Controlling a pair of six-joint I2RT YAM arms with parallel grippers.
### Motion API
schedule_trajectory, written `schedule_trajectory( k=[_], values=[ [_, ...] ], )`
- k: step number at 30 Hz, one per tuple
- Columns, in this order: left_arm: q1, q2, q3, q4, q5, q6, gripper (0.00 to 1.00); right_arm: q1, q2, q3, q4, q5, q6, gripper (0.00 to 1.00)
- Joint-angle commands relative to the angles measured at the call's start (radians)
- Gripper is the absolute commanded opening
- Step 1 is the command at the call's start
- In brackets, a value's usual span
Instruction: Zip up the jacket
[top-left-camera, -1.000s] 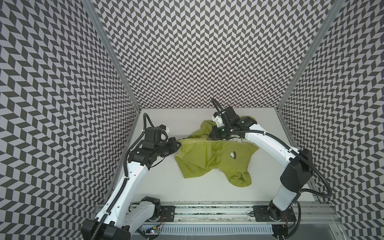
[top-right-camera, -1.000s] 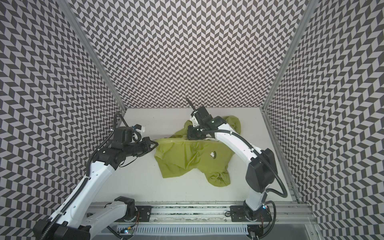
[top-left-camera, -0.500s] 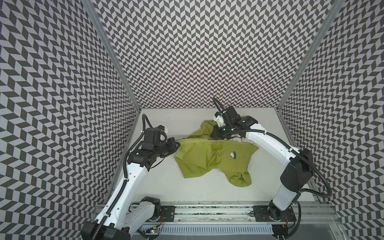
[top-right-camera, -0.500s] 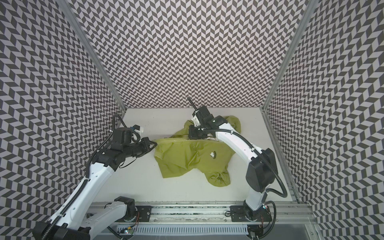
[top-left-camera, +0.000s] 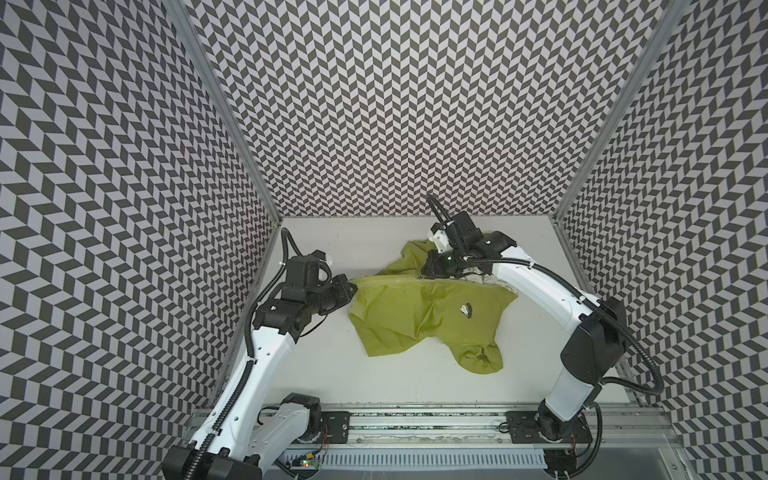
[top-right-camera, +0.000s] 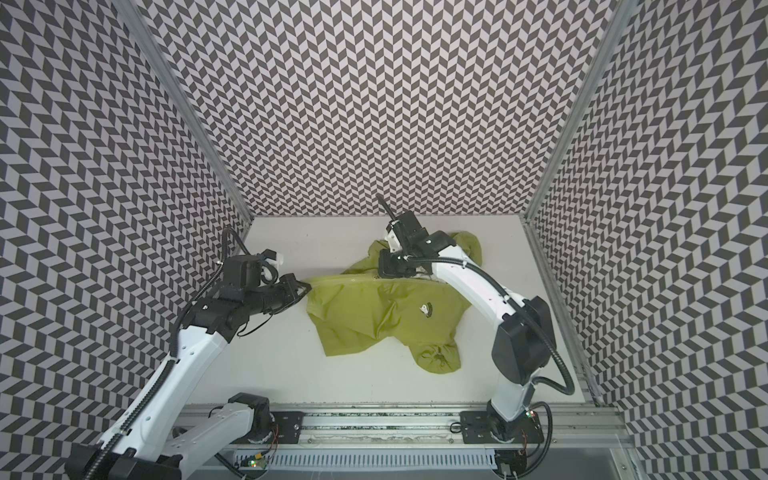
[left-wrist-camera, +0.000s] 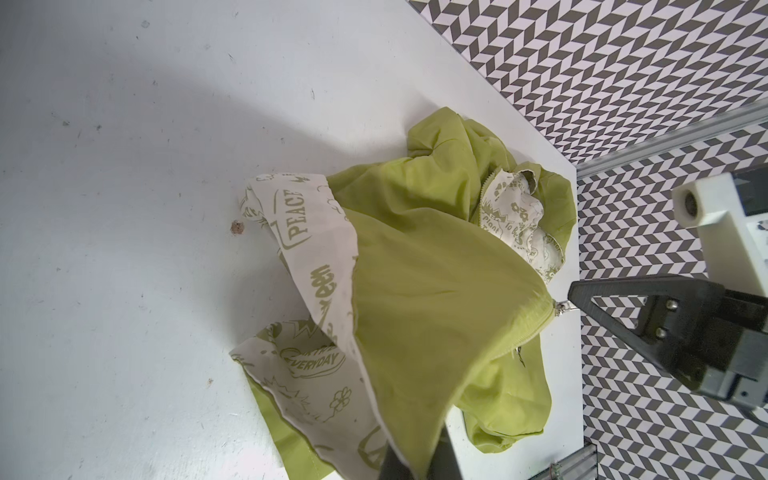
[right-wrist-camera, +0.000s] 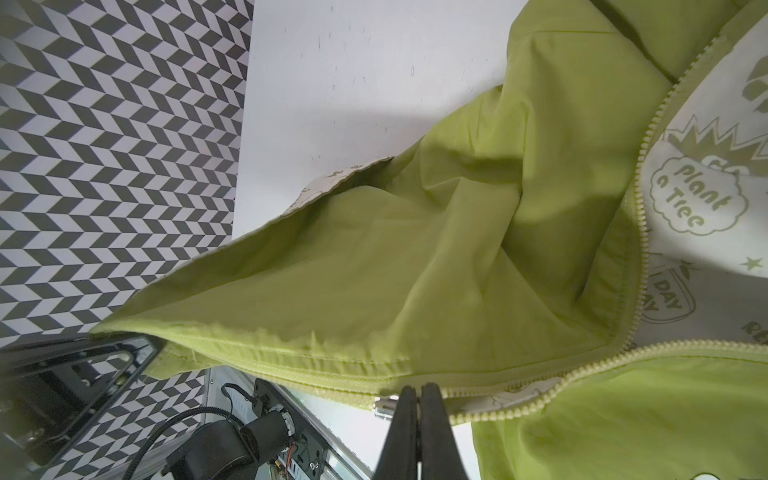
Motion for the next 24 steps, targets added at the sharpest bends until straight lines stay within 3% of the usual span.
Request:
schedule_trajectory(
  k=[1, 24],
  values=[
    [0.020, -0.025, 0.005, 0.000, -0.046, 0.018, 0.00, -0.024, 0.003, 0.026, -0.028, 0.038, -0.014, 0.00],
    [0.062, -0.022, 0.013, 0.001, -0.041, 0.027, 0.00, -0.088, -0.008, 0.037, -0.036, 0.037, -0.025, 0.00]
  ],
)
